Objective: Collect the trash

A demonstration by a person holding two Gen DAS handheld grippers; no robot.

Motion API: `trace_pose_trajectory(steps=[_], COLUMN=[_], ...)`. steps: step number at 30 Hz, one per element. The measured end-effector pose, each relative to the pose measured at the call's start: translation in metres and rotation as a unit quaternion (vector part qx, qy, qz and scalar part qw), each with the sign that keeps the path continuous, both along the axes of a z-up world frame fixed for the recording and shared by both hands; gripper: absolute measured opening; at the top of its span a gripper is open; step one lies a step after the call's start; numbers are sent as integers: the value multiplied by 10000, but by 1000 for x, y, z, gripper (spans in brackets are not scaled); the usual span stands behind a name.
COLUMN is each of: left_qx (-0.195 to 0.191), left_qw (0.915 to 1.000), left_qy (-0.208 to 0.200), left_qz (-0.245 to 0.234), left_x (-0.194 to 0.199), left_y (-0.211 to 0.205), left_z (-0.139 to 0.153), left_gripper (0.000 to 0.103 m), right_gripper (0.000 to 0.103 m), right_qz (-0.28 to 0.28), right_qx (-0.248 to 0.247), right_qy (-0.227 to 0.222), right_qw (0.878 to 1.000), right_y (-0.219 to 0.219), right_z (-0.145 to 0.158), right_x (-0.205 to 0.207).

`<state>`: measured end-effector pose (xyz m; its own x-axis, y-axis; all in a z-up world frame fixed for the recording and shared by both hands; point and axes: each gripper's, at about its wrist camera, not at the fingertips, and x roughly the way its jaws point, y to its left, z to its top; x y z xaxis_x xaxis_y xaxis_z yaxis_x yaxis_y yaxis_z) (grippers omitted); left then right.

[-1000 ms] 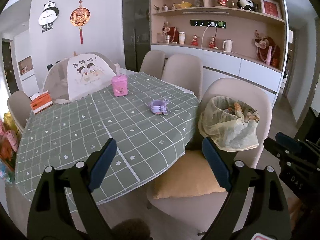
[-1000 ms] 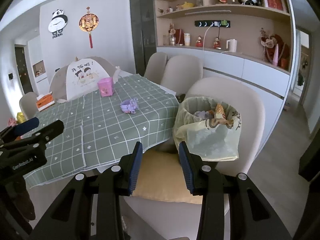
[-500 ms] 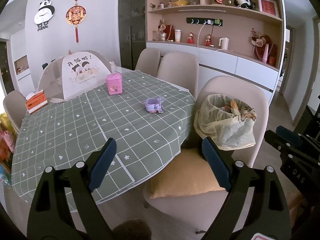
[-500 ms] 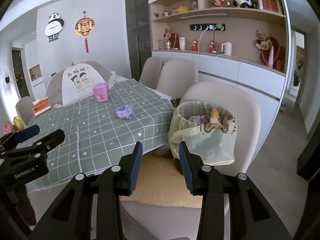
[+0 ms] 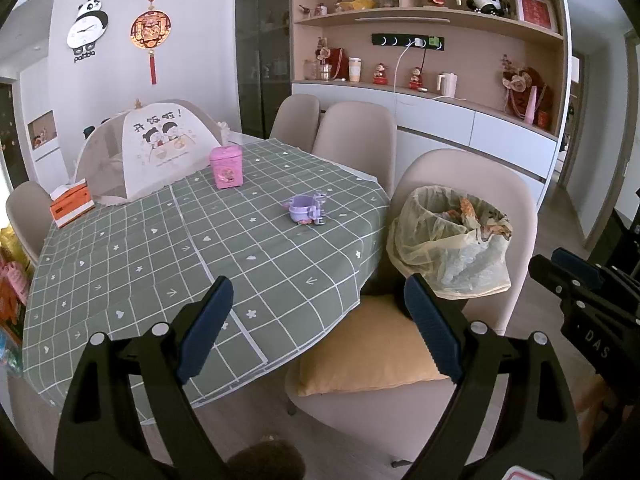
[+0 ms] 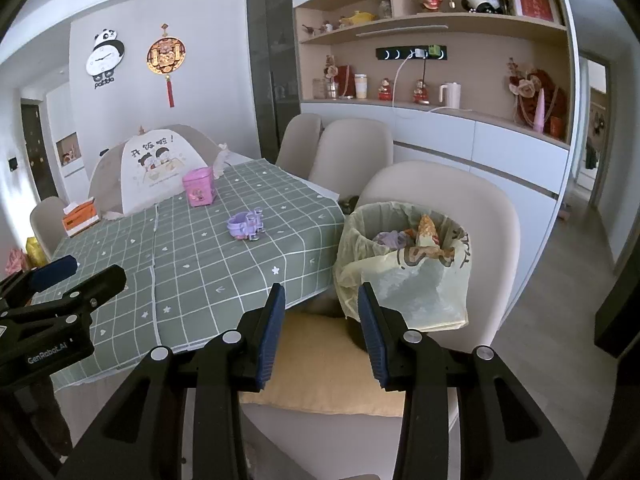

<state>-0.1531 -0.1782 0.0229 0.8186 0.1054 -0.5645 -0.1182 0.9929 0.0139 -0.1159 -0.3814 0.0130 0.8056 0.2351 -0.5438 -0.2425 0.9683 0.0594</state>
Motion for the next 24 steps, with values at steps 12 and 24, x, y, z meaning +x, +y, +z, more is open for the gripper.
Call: trace_pose_trajectory(steps=[12, 24], left_qx=[18, 10], left_qw=[10000, 10000], left_qy=[25, 30], left_qz=[-30, -38], left_x=[1, 1], left_y=[-3, -4], left_z=[0, -1], left_gripper=[83, 83], right_gripper=[36, 36], right_qz=[-30, -34], right_qx=[40, 42], right_qy=[-3, 6], right_qw=[10000, 10000], right_y=[-6, -6], right_z=[1, 1], right_x=[4, 4])
